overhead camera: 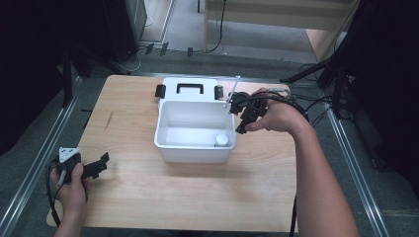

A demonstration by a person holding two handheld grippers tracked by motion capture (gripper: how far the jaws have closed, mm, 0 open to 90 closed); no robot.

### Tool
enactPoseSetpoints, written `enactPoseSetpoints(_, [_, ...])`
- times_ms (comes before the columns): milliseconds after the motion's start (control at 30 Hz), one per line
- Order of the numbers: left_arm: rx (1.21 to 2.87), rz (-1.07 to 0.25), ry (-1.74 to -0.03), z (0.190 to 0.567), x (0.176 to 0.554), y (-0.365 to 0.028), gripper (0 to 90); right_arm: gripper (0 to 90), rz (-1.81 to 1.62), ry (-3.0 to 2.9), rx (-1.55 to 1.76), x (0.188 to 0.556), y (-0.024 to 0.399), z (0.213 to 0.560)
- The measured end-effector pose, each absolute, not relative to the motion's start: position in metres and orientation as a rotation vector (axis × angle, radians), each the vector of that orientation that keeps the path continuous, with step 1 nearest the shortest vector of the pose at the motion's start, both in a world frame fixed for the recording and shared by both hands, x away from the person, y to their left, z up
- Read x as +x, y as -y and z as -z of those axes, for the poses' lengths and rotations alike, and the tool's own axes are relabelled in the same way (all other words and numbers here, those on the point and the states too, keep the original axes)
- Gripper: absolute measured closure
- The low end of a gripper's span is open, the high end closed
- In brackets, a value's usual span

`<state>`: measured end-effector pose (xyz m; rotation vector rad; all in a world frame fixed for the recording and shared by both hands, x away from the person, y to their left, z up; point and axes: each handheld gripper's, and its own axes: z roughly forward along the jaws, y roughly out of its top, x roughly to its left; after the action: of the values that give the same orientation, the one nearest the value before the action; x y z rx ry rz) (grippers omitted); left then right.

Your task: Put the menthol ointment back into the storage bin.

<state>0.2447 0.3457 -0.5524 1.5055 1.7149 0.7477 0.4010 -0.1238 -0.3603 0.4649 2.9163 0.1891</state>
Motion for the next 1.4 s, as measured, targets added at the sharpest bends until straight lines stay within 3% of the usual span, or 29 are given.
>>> enactPoseSetpoints(667, [1.499,-0.75,-1.712,0.553,0.245,-0.345,0.2,38.1,-0.311,-2.854,0.676,0.385,0.174,0.378])
enactPoseSetpoints(1167, [1.498,-0.753,-1.71,0.553,0.245,-0.345,0.2,18.1,-0.58,-2.635,0.927,0.361,0.224,0.411])
enactPoseSetpoints(1400, [1.5,-0.75,-1.712,0.553,0.245,-0.345,0.2,13.4,-0.744,-2.462,1.091,0.349,0.241,0.422])
